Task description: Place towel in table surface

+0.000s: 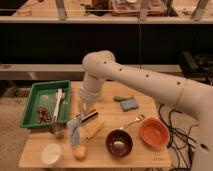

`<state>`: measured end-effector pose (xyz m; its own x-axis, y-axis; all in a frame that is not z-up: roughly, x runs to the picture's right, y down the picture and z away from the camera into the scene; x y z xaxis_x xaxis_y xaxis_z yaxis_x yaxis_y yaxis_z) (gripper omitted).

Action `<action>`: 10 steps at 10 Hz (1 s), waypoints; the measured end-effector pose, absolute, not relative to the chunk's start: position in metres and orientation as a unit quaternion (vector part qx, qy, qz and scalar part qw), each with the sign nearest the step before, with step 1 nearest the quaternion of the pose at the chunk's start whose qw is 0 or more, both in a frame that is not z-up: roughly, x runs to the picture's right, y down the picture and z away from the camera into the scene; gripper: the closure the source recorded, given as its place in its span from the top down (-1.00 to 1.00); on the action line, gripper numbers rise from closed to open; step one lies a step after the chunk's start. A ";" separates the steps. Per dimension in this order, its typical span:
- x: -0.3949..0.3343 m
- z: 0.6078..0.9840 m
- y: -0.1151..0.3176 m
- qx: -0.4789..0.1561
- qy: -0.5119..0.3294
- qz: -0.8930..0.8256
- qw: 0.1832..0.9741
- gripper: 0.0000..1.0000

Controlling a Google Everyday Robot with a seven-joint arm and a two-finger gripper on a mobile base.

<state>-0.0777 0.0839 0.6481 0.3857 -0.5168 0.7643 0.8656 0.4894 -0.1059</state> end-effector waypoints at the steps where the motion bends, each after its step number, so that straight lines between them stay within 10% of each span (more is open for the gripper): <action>1: -0.057 0.647 0.079 -0.257 -0.315 -0.428 0.807 -1.00; 10: 0.095 0.651 0.051 -0.237 -0.093 -0.321 0.912 -1.00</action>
